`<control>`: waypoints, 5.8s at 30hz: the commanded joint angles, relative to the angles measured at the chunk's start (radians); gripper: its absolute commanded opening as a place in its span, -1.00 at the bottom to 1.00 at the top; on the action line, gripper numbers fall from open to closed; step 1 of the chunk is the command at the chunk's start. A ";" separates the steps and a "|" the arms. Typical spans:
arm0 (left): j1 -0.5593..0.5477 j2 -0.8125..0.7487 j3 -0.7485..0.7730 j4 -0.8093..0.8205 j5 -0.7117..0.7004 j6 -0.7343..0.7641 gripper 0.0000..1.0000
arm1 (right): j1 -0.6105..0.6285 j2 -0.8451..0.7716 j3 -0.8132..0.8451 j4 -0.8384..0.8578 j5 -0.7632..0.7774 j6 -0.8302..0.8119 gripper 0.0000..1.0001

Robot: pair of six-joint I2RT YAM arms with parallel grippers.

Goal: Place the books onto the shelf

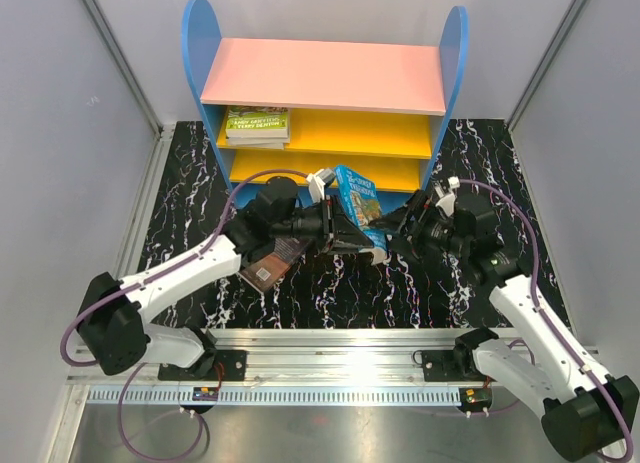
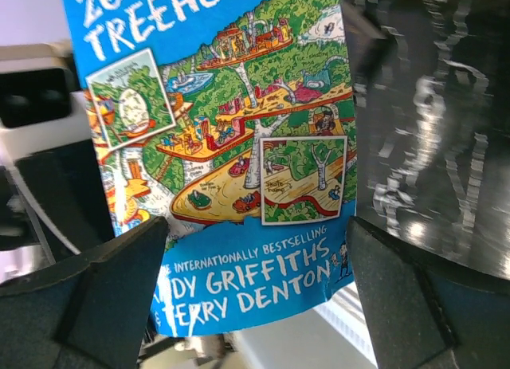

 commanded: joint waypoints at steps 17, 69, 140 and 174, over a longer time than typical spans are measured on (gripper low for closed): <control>-0.016 -0.133 0.460 0.207 0.050 -0.039 -1.00 | 0.035 -0.097 0.096 0.285 -0.302 0.324 0.99; 0.002 -0.283 0.551 -0.193 -0.024 0.151 -1.00 | 0.035 0.257 0.369 1.022 -0.371 0.852 0.99; 0.108 -0.214 0.677 -0.502 -0.154 0.400 0.41 | 0.032 0.334 0.790 0.656 -0.563 0.557 -0.88; 0.290 0.044 1.218 -0.566 -0.602 0.901 -1.00 | 0.032 0.230 1.066 -0.459 -0.114 -0.192 1.00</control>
